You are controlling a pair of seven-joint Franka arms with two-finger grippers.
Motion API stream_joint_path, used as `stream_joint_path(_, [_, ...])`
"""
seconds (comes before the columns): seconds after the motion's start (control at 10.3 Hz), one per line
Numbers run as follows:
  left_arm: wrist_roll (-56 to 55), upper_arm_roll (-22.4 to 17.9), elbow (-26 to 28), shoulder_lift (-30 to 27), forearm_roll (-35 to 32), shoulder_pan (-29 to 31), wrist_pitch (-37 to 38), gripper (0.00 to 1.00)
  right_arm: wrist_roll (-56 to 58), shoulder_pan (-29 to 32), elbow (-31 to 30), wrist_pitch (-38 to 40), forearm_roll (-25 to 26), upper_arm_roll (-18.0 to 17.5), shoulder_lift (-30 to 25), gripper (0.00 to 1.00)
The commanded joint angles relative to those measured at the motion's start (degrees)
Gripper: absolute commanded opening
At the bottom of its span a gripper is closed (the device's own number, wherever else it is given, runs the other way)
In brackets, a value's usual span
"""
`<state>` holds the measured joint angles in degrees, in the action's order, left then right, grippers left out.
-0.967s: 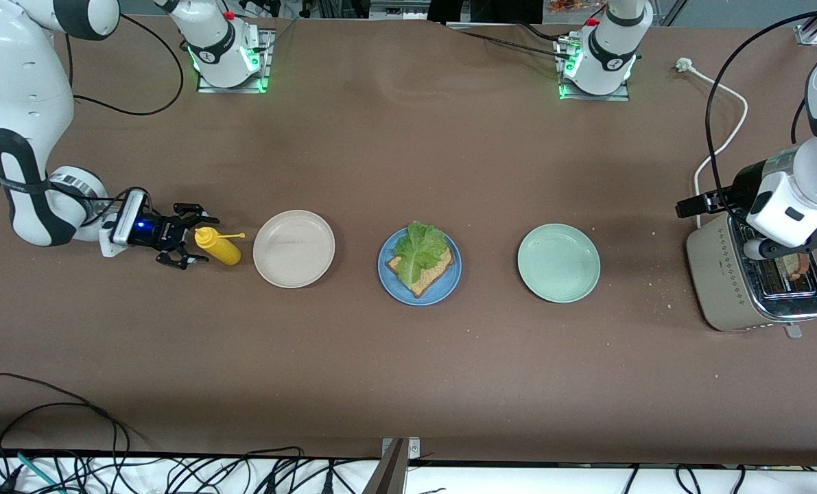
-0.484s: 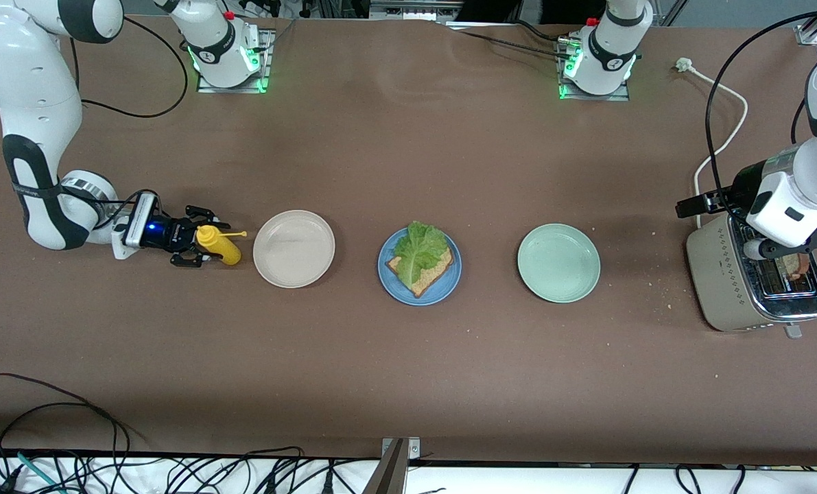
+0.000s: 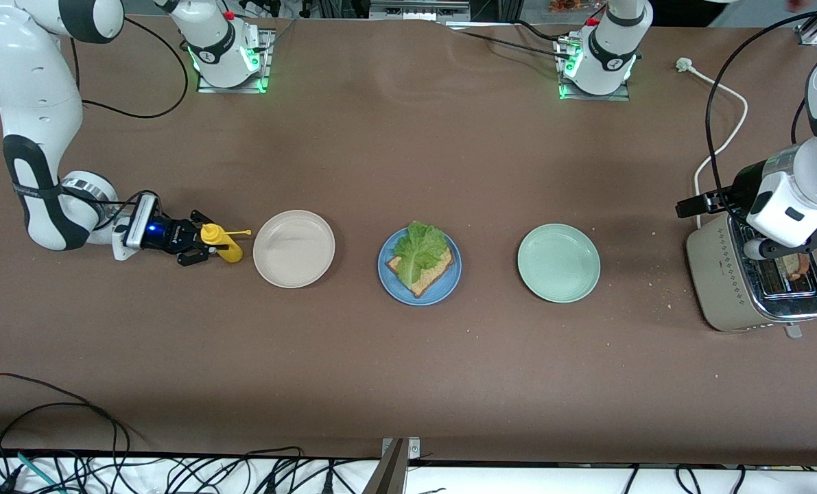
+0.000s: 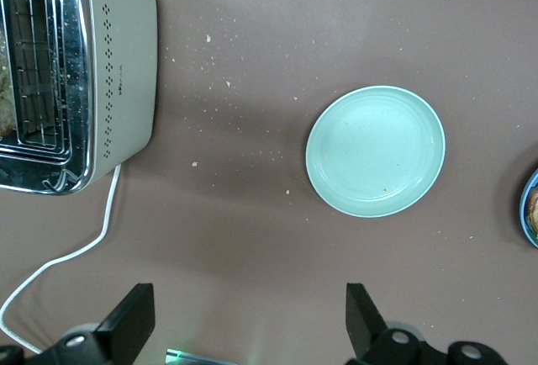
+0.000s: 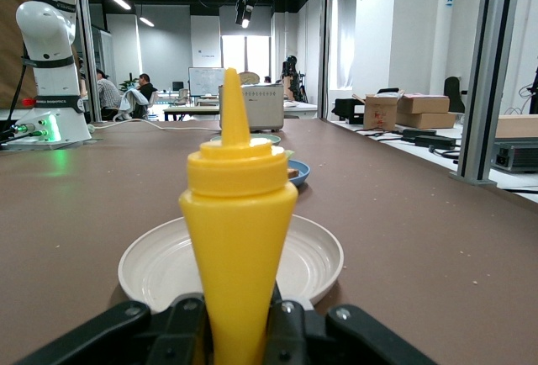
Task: Make sandwich in blue plate with both arms
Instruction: 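Carry the mustard bottle with the right gripper over the blue plate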
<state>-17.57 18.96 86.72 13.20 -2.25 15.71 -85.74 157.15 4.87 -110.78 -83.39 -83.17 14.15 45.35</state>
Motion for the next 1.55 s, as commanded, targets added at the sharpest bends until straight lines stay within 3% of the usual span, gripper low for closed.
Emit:
stream_joint_path(0.0, [1.14,0.29,-0.23,-0.37,-1.61,0.20,0.49,1.00,4.13,-0.04,0.12,-0.20,-0.41,-0.26,-0.17,0.15])
stream_joint_path(0.68, [1.23,0.20,0.03,-0.45,-1.61,0.55,0.57,1.00,-21.24,-3.37,0.04,-11.34,8.81,-0.52,-12.38,0.12])
stream_joint_path(1.06, [3.60,0.20,0.03,-0.45,-1.53,1.35,0.57,1.00,-40.03,-8.99,0.30,-21.96,18.02,-2.09,-19.93,0.12])
stream_joint_path(1.26, [3.60,0.20,0.12,-0.45,-1.53,1.35,0.57,1.00,-50.30,-13.73,1.78,-28.21,24.95,-2.81,-22.23,0.13])
stream_joint_path(1.45, [3.69,0.20,-0.06,-0.45,-1.53,1.43,0.57,1.00,-61.65,-15.59,5.03,-29.55,34.88,-4.56,-22.24,0.12])
